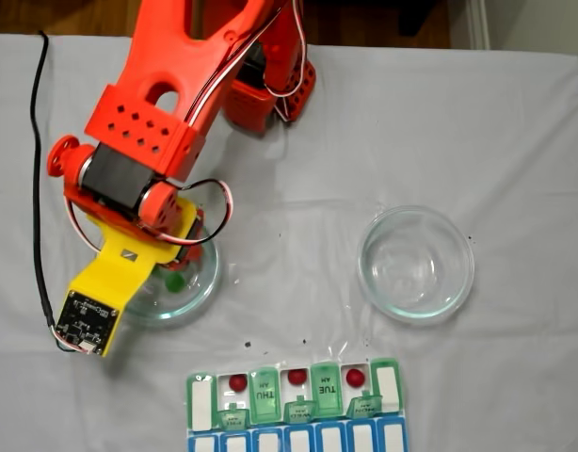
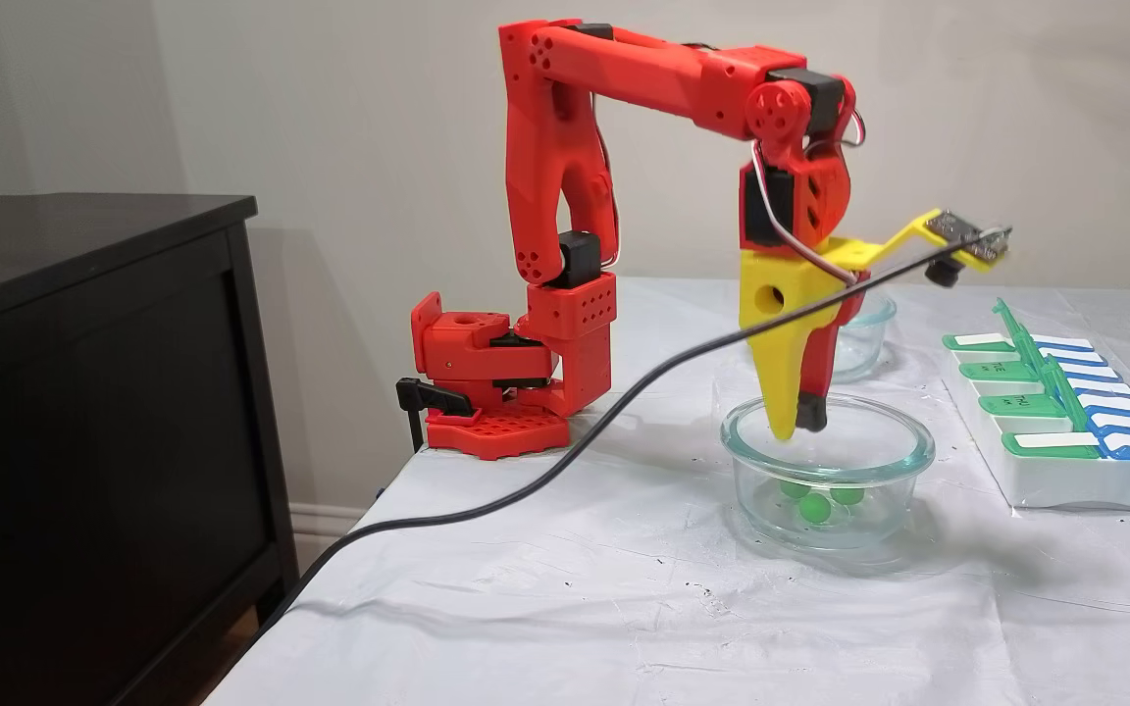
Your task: Sort medicines into box.
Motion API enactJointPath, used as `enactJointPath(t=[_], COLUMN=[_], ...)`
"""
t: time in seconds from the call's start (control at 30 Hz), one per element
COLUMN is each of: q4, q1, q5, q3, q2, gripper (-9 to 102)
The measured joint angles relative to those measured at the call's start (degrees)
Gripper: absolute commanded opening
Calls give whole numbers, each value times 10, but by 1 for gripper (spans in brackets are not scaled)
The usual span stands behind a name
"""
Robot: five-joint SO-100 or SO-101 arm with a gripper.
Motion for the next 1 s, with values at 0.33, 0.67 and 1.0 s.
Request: enactJointPath(t=[0.33,0.67,1.0], q4=[-9,-43,-73], q1=[3,-13,-13], q5=[-2,15,15], q3=[29,51,72], q2=[-8,-8,-8], gripper=[23,22,20])
